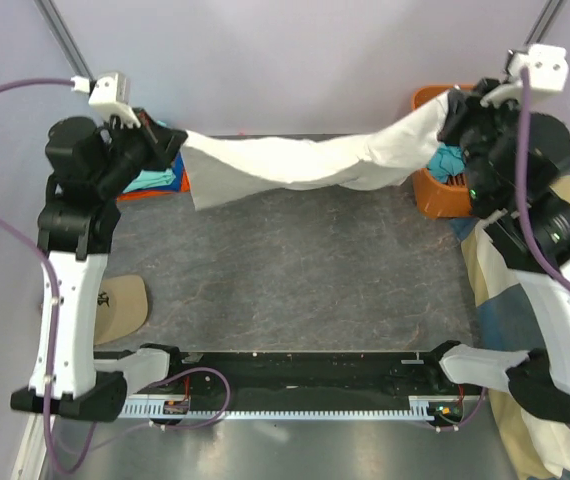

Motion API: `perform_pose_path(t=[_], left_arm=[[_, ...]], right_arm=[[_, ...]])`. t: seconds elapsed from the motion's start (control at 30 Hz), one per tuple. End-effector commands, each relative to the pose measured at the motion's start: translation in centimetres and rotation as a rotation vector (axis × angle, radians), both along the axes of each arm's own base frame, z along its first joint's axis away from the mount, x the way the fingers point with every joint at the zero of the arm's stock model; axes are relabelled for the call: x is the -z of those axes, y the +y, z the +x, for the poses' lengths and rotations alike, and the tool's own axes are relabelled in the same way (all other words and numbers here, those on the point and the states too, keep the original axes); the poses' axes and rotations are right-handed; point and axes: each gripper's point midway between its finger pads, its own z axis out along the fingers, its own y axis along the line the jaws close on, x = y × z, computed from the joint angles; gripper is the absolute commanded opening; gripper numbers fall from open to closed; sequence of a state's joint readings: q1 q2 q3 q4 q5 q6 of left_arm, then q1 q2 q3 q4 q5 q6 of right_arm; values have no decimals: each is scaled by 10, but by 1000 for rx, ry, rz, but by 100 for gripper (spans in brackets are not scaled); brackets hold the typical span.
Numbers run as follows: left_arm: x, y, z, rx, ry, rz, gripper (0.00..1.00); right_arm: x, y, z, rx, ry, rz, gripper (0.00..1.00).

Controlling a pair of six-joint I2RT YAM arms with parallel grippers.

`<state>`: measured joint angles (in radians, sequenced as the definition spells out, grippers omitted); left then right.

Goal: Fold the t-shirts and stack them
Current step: Flatten the tshirt out

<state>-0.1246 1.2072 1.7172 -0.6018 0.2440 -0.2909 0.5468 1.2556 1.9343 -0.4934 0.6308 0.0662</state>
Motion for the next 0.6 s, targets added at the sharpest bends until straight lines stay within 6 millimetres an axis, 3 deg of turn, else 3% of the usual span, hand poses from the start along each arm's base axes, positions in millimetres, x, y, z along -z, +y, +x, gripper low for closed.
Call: perform_pose_path(t=[0.0, 0.17, 0.2, 0.33, 0.47, 0.5, 0.53, 0.57], left_arm=[[-2, -5, -57, 86, -27, 17, 2], [-9, -3, -100, 103, -49, 22, 2], [-8, -2, -105, 102, -42, 20, 2], [-16, 0, -114, 89, -57, 1, 2], [-16, 3, -83, 47, -68, 4, 2], [-1, 4, -61, 32, -33, 9, 2], [-5, 3, -47, 22, -65, 6, 2], [1, 3, -31, 12, -54, 8, 2]], right_arm=[[9, -2, -41, -113, 17, 23, 0], [-4, -19, -73, -127, 31, 18, 0], [-14, -24, -81, -131, 8, 32, 0], [-22, -33, -90, -109, 11, 51, 0], [-13, -38, -68, -8, 13, 57, 0], [4, -29, -52, 0, 50, 33, 0], [7, -21, -36, 11, 44, 31, 0], [28, -13, -18, 28, 86, -1, 0]])
